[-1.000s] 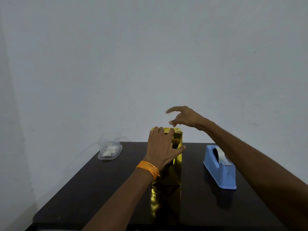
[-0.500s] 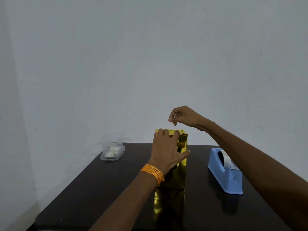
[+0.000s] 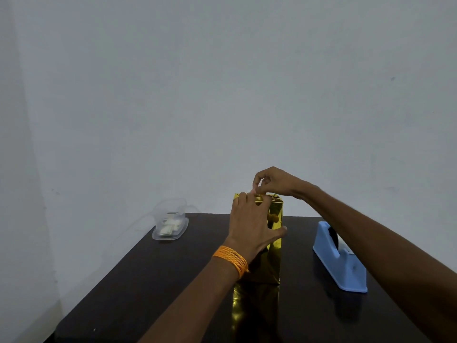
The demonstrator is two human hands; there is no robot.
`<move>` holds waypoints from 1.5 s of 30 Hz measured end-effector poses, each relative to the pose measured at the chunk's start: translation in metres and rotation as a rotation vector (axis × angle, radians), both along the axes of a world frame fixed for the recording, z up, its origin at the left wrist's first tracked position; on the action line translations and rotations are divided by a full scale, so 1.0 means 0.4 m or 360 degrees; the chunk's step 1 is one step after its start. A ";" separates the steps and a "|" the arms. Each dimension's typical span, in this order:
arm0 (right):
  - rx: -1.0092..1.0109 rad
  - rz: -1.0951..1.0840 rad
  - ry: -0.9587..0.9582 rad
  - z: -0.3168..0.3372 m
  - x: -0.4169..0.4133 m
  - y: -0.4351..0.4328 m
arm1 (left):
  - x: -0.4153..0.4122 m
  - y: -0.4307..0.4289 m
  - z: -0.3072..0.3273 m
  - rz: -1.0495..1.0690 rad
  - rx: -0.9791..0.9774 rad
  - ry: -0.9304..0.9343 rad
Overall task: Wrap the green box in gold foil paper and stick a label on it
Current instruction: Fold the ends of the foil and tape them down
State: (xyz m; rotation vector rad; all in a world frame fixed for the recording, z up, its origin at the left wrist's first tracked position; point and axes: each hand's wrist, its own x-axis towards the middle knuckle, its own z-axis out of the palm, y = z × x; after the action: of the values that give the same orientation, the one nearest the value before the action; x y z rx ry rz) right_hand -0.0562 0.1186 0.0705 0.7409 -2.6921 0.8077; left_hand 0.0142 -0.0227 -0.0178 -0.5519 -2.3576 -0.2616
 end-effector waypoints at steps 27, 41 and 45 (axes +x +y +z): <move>-0.0281 -0.0562 -0.0589 -0.054 -0.016 0.043 | 0.002 0.004 0.012 0.0066 -0.0123 -0.0035; -0.1081 -0.0518 -0.0771 -0.118 0.014 0.031 | -0.007 -0.004 0.019 -0.0013 -0.0005 0.0032; -0.1103 -0.0507 -0.0795 -0.120 0.001 0.041 | -0.025 -0.032 0.076 -0.0067 0.0431 0.0145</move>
State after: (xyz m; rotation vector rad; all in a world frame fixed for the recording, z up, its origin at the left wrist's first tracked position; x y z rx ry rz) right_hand -0.0556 0.1351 0.0226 -0.0624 -2.4984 1.8681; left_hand 0.0042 -0.0354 0.0127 -0.4720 -2.1784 -0.5536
